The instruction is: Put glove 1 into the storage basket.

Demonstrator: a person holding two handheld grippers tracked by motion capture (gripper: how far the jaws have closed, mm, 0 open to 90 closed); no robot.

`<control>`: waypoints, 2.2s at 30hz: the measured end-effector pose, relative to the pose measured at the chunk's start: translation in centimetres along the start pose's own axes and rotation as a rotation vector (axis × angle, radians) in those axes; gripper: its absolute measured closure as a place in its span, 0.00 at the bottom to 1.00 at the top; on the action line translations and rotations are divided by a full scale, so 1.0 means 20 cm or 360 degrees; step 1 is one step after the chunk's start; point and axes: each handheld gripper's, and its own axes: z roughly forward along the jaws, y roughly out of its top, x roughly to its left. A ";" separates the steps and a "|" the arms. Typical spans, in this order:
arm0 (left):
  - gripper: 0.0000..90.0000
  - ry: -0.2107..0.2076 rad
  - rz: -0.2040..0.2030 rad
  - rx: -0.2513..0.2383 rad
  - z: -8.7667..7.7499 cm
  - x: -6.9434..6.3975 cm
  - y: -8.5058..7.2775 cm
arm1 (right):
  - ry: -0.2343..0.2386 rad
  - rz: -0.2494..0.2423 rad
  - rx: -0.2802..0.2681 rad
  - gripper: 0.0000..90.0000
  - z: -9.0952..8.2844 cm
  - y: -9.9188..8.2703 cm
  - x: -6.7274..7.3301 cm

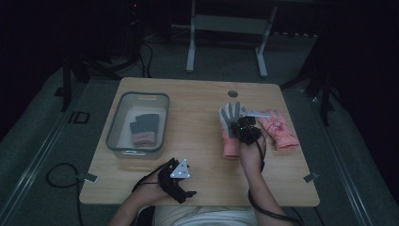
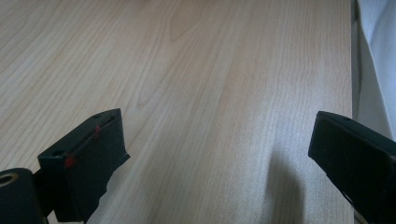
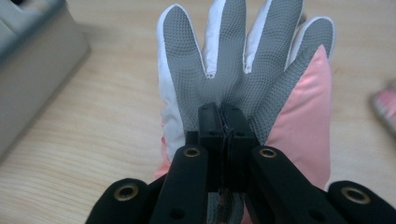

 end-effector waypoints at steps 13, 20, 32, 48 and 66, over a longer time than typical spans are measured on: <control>0.04 -0.0011 -0.0004 -0.0015 0.00 0.00 -0.01 | -0.0004 0.0052 0.0155 0.97 0.33 -0.03 0.08; 0.04 -0.0014 -0.0005 -0.0019 0.00 0.00 -0.01 | -0.0002 0.0040 0.0178 0.96 0.39 -0.06 0.09; 0.04 -0.0025 -0.0009 -0.0016 0.00 0.00 -0.02 | 0.0164 -0.0082 0.0112 0.75 0.27 0.00 0.10; 0.04 -0.0029 -0.0002 -0.0001 0.01 0.00 -0.02 | 0.0042 -0.0274 -0.0050 0.70 -0.05 0.11 -0.43; 0.04 0.0000 -0.0020 -0.0034 0.00 0.01 -0.03 | -0.0139 -0.0140 0.0097 0.62 -0.01 0.07 -1.07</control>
